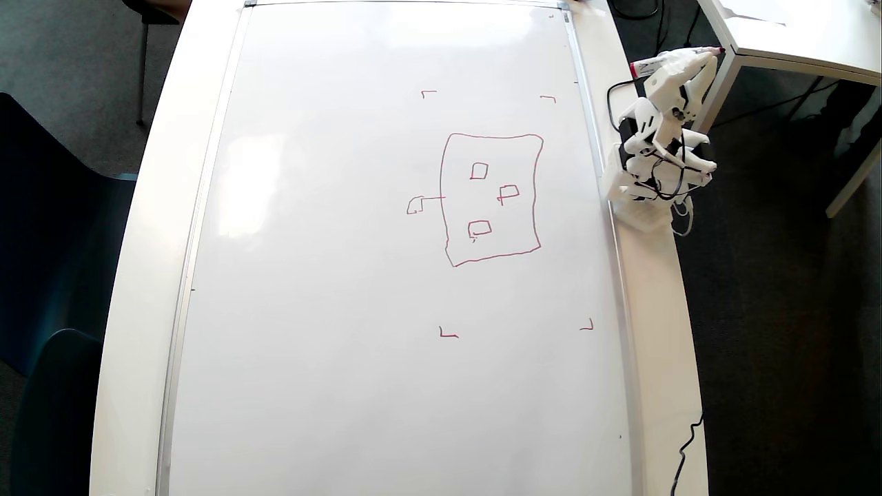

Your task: Draw on a whiteboard a robot head using a pen attached to the gripper

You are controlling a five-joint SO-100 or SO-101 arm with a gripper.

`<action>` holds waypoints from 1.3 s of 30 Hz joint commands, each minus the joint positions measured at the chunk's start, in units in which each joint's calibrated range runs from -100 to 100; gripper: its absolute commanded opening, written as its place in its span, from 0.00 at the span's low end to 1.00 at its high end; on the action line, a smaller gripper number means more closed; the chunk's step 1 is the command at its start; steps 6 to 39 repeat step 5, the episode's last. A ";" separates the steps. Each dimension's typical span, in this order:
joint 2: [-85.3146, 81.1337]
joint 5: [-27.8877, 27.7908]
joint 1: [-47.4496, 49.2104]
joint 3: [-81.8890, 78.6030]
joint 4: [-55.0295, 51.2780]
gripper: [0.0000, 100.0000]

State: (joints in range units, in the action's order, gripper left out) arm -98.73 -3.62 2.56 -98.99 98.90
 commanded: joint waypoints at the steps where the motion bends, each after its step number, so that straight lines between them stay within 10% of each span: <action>1: -0.18 -0.13 0.35 -0.37 0.75 0.01; 39: -0.18 -0.13 0.35 -0.37 0.75 0.01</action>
